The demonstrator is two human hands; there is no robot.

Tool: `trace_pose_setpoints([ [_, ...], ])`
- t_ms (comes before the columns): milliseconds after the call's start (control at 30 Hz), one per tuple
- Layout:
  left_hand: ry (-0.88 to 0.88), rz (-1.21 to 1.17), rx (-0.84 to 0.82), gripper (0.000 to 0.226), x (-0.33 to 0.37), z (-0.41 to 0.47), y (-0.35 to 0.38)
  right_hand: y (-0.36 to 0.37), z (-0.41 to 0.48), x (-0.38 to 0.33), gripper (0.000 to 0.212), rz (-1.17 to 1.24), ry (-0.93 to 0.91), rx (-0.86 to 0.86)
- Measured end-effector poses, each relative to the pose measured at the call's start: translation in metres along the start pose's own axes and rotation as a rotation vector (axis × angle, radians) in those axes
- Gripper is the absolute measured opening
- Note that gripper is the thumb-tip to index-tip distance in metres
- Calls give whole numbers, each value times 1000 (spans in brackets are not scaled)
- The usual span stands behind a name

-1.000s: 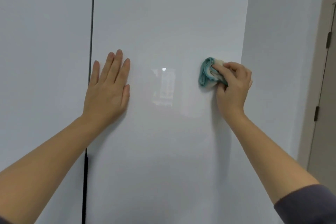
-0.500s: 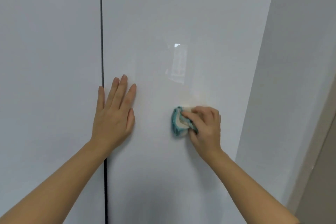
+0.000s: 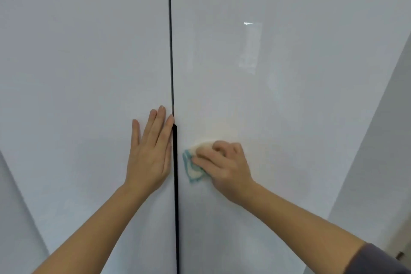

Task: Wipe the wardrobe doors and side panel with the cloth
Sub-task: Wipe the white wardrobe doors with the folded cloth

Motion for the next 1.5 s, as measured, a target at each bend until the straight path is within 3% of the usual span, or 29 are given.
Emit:
trace_pose_setpoints([
  [67, 12, 5, 8, 53, -2, -9, 0, 17, -38, -20, 25, -24, -129, -143],
  [133, 24, 6, 10, 53, -5, -14, -3, 16, -31, -21, 26, -37, -145, -162],
  [233, 21, -15, 27, 55, -13, -15, -7, -3, 31, -8, 21, -39, -4, -9],
  [333, -1, -25, 41, 59, -17, -14, -8, -14, 80, 3, 34, -37, 156, 123],
  [467, 15, -63, 59, 60, -14, -19, -5, 1, 53, -12, 20, -41, 178, 142],
  [600, 35, -66, 55, 61, -10, -25, -1, 26, -21, -30, 20, -40, 148, 8],
  [733, 74, -62, 43, 60, -2, -29, 0, 44, -82, -50, 29, -109, -107, -300],
  [800, 74, -73, 38, 60, 3, -28, 1, 38, -75, -47, 28, -146, -194, -343],
  [967, 56, -75, 63, 63, 16, -14, -4, -19, 25, 17, 22, -185, 65, -16],
  [1067, 43, -96, 83, 63, 25, -3, -4, -37, 37, 40, 24, -197, 154, 60],
  [1167, -23, -96, 81, 63, 27, 1, 2, -30, -18, 37, 19, -189, 171, 18],
  [1233, -47, -84, 94, 62, 26, 1, 3, -19, -69, 29, 22, -189, 95, -114],
  [1367, -79, -175, 119, 64, 23, 2, -3, -6, -124, 16, 48, -150, -20, -364],
  [1500, -58, -293, 118, 58, 12, 1, -15, -20, -43, -8, 47, 58, 159, -166],
])
Point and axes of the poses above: each hand's wrist, its own z-axis towards the middle knuckle, its own y-axis out of the palm, x = y × z, the point moved 8 cm from there along z, towards the middle knuckle, and after that the axes turned 9 degrees about y, right-handed, at the moved point
